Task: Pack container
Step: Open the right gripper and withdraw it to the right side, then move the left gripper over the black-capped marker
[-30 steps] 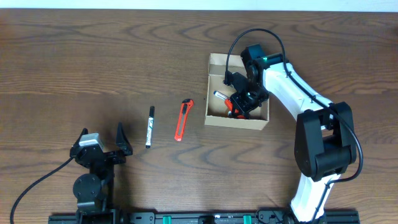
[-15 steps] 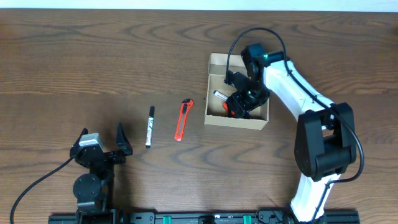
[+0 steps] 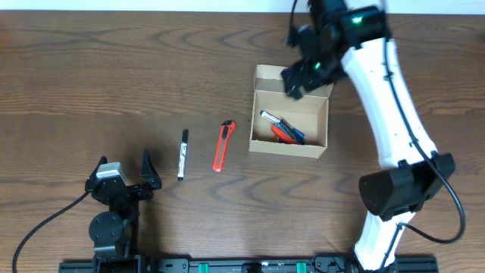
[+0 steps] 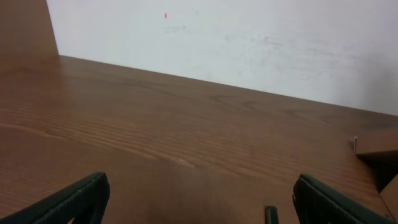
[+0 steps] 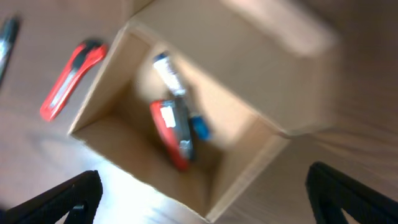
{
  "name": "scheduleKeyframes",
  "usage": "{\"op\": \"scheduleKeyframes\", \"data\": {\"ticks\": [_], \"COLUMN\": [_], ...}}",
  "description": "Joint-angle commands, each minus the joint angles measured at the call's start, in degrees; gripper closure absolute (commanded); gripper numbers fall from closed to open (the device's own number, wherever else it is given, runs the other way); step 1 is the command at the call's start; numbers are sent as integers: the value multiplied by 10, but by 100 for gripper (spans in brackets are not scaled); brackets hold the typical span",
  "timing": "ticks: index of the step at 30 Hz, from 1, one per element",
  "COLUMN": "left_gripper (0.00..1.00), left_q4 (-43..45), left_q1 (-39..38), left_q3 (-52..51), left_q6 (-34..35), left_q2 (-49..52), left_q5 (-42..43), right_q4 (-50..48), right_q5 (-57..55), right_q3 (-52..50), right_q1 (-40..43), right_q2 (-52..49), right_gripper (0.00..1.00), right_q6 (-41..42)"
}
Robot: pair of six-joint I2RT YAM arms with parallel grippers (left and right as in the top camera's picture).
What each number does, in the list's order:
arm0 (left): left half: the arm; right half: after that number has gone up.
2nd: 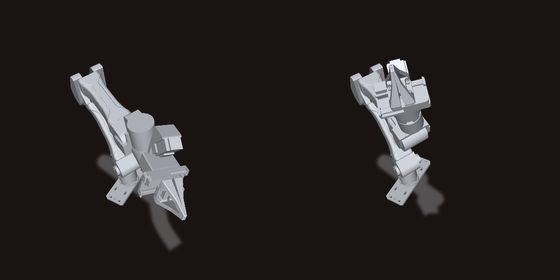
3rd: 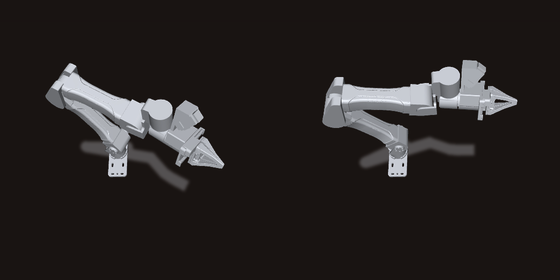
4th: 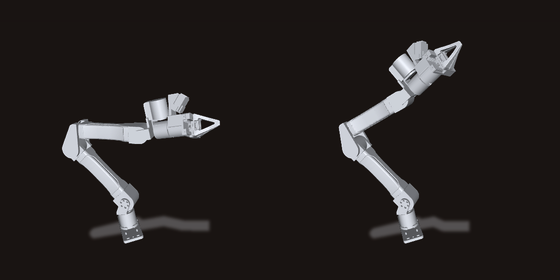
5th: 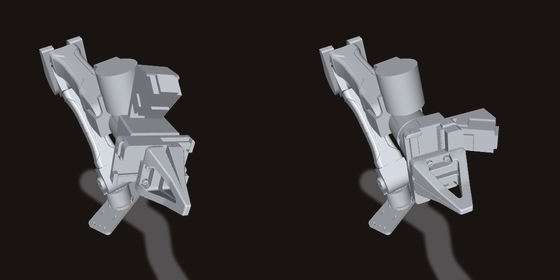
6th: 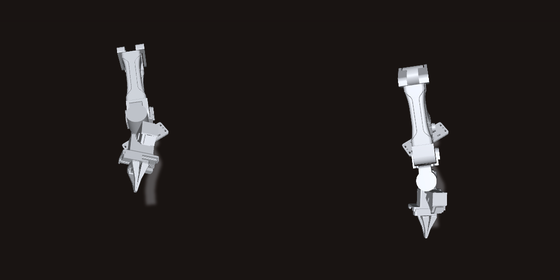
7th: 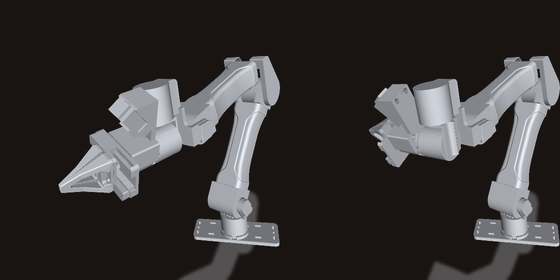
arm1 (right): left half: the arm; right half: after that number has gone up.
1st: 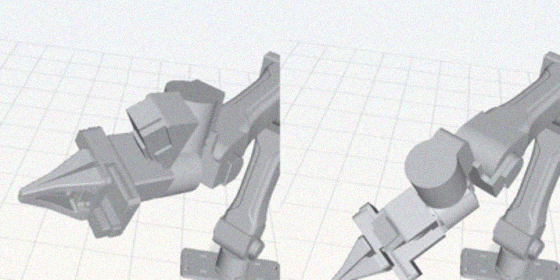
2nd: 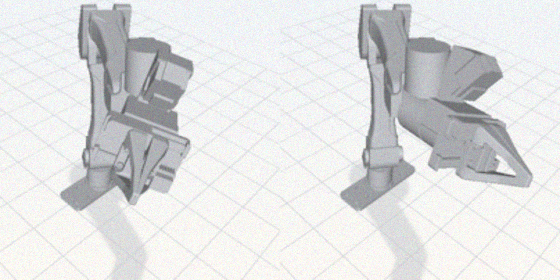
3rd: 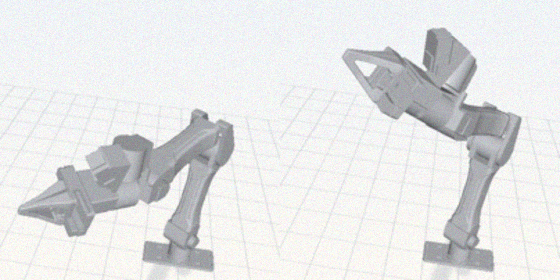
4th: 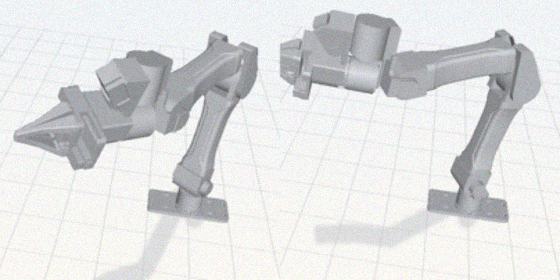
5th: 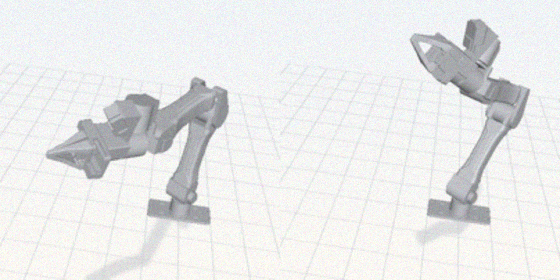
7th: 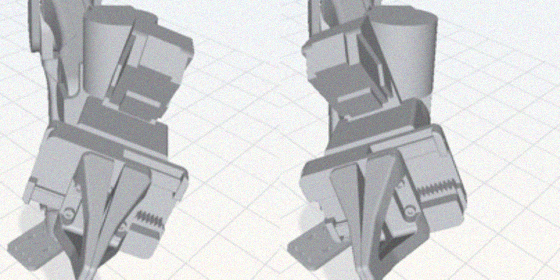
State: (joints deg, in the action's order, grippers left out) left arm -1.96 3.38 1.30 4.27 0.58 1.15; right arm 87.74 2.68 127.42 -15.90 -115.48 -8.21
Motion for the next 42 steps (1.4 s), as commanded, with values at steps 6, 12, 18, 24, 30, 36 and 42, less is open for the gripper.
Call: {"op": "scheduleKeyframes", "data": {"ticks": [6, 12, 18, 24, 30, 36, 42], "left_gripper": [5, 5, 5, 5, 5, 5, 5], "left_q4": [-25, -25, -25, -18, -17, -75, -243], "left_q1": [2, 2, 2, 2, 2, 2, 2], "left_q3": [-10, -10, -10, -10, -8, 113, 327], "left_q6": [0, 0, 0, 0, 0, -44, -162], "left_q2": [-4, -4, -4, -4, -4, -2, 57], "left_q5": [-2, -2, -2, -2, 1, 108, 105], "right_q4": [33, 33, 38, 50, 59, 59, 59], "right_q5": [-141, -101, -48, -47, -48, -48, -48], "right_q3": [152, 152, 150, 150, 150, 150, 150], "right_q1": [134, 299, 397, 438, 448, 447, 447], "right_q2": [35, 57, 57, 57, 57, 57, 57], "right_gripper": [1, 1, 1, 1, 1, 1, 1], "right_q6": [59, 87, 110, 110, 110, 110, 110]}}
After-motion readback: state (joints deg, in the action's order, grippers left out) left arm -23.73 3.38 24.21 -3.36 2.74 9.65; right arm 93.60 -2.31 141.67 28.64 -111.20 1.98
